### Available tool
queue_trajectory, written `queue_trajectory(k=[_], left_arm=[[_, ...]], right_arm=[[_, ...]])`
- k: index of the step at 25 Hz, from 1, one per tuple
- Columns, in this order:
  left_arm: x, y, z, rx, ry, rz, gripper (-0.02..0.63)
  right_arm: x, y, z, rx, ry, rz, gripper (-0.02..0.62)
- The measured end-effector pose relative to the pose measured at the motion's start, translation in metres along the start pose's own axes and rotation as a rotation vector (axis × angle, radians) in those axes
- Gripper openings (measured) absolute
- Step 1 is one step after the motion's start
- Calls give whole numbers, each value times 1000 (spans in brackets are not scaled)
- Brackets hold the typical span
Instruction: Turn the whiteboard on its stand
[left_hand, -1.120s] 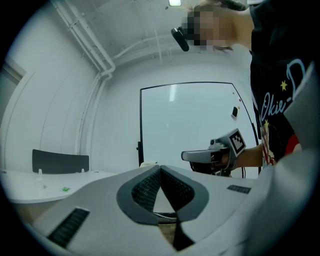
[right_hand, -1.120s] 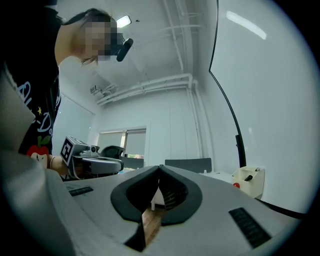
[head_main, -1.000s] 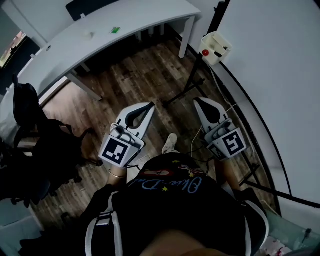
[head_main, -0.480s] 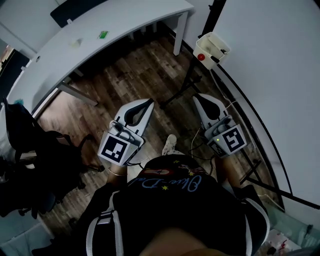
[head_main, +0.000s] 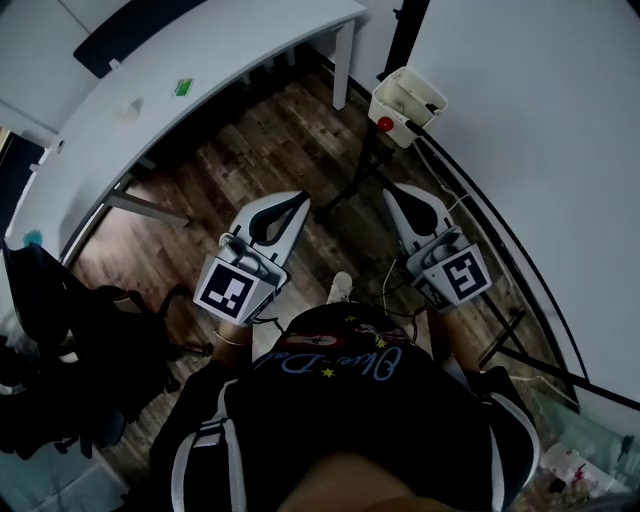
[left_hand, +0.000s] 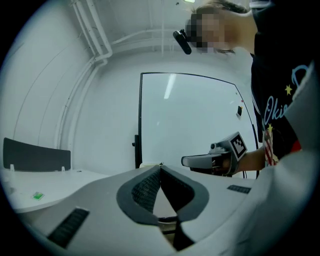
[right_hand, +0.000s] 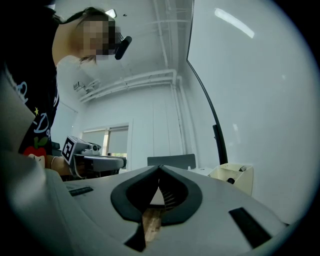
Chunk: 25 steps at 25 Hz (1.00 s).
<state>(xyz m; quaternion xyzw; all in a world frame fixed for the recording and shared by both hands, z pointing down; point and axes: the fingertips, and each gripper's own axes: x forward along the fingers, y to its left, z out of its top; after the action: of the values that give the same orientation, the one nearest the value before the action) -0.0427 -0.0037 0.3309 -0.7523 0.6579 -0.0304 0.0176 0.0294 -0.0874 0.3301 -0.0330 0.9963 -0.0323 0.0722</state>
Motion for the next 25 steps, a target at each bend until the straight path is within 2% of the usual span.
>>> queue_trajectory(k=[6,9,15,25], left_arm=[[19,12,13,23,6,3,20],[23,17,22,25,-21,2,21],[34,25,17,33,-7,10,33],[61,22,17,29,3,-62,34]], right_arm=[[8,-23,7,4,-24,-19,34],[16,-27,13,9,-53,1,34],[23,-38,14,-32,-52,11,34],[18,-49,17,-53,-33,-23,34]])
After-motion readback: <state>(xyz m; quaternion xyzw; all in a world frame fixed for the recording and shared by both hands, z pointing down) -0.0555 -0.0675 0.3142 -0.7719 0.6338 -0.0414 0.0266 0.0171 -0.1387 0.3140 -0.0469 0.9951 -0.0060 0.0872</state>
